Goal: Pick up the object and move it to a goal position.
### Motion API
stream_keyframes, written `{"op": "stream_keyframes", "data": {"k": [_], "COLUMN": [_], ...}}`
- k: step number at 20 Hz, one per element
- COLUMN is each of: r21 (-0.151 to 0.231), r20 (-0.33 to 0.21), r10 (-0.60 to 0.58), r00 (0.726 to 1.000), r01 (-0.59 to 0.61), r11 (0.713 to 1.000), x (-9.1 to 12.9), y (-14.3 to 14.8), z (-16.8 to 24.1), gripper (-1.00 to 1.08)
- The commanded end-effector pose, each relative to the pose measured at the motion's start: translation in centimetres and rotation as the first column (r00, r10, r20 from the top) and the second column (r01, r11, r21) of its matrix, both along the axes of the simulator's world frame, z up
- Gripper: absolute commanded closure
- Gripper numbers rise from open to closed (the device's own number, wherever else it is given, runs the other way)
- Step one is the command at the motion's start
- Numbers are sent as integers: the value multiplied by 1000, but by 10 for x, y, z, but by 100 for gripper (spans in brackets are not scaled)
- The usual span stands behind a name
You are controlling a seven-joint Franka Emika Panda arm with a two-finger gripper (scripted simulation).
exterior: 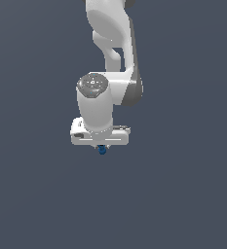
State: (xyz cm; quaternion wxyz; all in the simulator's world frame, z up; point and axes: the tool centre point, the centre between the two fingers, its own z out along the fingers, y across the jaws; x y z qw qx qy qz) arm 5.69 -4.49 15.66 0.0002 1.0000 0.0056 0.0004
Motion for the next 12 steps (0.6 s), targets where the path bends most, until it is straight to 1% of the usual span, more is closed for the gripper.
{"op": "stream_keyframes", "data": {"k": [1,12], "r21": [0,0], "r20": [0,0], "r10": [0,0], "r00": [1000,1000], "r01": [0,0], "r11": [1000,1000], "x": [13,60], "y": [4,17], "z": [10,45], "gripper": [108,108]}}
